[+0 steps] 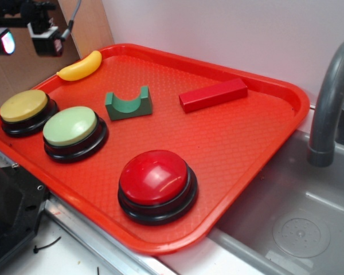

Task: Push the yellow button.

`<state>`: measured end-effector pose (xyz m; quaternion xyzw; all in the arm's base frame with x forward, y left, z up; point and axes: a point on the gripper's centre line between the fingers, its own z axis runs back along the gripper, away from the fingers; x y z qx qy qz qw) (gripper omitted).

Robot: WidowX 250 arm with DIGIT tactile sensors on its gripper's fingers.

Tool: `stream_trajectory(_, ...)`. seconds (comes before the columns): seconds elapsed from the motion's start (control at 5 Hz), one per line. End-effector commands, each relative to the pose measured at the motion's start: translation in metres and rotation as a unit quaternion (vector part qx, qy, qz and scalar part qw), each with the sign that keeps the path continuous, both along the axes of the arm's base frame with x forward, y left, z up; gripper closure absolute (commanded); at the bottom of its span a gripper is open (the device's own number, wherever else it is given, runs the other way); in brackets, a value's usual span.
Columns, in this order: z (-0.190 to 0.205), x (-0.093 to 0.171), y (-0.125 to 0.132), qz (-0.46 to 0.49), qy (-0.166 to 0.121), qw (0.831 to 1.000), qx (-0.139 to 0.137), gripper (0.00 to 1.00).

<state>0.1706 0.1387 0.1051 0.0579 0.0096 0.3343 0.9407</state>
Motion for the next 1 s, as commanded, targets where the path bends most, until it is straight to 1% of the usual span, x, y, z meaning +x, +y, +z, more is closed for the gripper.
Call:
stream_trajectory(0.0, -0.023, -0.015, 0.008, -0.008, -0.026, 0.999, 0.028, 0.0)
stream_trajectory(0.2, -0.044, -0.01, 0.007, -0.024, -0.022, 0.999, 0.02, 0.0)
stream_trajectory(0.4, -0.056, -0.011, 0.007, -0.015, -0.023, 1.0, 0.006, 0.0)
stream_trajectory(0.6, -0.058, -0.009, 0.003, -0.021, -0.013, 1.0, 0.005, 0.0)
stream_trajectory(0.8, -0.047, -0.008, -0.004, -0.011, 0.001, 1.0, 0.021, 0.0)
